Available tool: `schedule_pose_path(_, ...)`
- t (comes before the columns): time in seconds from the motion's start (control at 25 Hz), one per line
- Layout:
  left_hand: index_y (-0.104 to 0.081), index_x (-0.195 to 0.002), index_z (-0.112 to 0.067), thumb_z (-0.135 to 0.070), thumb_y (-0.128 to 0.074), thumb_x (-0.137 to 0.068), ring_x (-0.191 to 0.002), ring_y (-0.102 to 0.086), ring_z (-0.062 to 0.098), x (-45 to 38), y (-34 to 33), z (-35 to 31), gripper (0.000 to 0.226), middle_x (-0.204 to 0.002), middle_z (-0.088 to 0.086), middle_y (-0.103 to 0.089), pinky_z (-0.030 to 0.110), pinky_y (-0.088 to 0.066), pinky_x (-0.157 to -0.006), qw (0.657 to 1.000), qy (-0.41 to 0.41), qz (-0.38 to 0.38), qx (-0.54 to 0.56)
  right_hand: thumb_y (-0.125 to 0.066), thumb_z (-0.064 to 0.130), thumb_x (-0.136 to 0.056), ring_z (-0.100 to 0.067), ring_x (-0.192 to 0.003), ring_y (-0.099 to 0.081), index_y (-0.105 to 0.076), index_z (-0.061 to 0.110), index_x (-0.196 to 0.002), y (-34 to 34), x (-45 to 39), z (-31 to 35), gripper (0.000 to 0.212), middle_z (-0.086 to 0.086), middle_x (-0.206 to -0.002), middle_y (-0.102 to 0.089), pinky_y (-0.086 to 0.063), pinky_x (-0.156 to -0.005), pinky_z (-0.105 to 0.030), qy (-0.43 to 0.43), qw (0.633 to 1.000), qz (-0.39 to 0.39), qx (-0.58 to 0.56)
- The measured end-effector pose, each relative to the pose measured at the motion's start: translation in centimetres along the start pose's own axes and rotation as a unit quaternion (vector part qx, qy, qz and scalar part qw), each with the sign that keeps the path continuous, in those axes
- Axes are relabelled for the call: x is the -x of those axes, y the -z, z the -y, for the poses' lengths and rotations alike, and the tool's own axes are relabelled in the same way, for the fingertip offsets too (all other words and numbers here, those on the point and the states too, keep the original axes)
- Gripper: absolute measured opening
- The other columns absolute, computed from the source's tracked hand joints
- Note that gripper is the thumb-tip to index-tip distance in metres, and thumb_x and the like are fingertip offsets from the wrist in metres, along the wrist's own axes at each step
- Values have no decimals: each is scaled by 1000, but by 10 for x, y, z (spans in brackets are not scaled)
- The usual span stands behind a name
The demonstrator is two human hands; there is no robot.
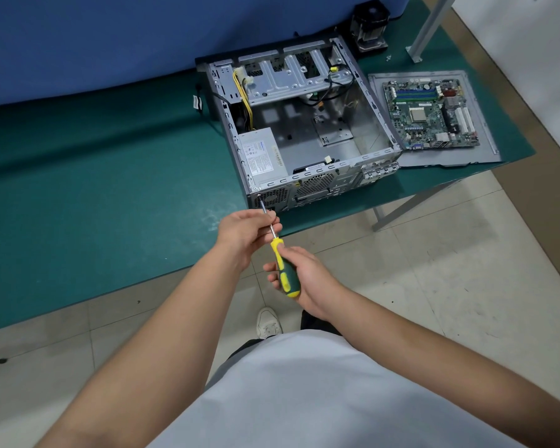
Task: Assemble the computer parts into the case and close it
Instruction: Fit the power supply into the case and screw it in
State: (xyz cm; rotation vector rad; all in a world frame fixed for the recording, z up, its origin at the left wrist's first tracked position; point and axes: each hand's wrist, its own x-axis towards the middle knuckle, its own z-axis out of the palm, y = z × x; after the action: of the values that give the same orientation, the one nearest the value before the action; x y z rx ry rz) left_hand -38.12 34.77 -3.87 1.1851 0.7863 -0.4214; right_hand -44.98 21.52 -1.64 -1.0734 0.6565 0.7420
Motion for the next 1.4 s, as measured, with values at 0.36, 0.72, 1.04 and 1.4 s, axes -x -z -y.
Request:
schedule_pose_path(0.36,-60,-119,-10,-11,-53,-104,-87,-76,19,6,-1,1,16,-103,9,-79,35,-56,-78,995,35,96,3,-54,50,-99,-8,-53,-52,-72,16,-83,6,-10,-1,41,4,-70,-64,-36,-47,-20,-60,998,-6,10)
schedule_pose_path(0.72,-68,-83,-14,-18,-86,-81,-61,-66,14,2,8,-1,18,-73,3,-75,23,-56,-59,993,40,35,-106,-62,41,-100,-19,-58,-64,-52,8,-115,-1,-6,-6,38,-9,-77,-65,-57,-55,-29,-11,999,-12,45)
schedule_pose_path(1.04,-63,-112,-15,-12,-72,-95,-80,-74,17,8,1,-1,19,-93,2,-76,31,-57,-75,996,31,81,-15,-47,39,-108,-13,-61,-60,-59,13,-98,-3,-3,-5,31,-2,-71,-66,-46,-53,-24,-28,998,-31,40)
schedule_pose_path(1.4,-49,-138,-12,18,-50,-96,-85,-78,31,7,3,-10,51,-98,18,-78,36,-64,-66,998,13,47,41,-71,35,-95,-12,-62,-58,-52,11,-119,-2,-3,-10,39,-7,-96,-60,-50,-55,-24,17,996,-49,77)
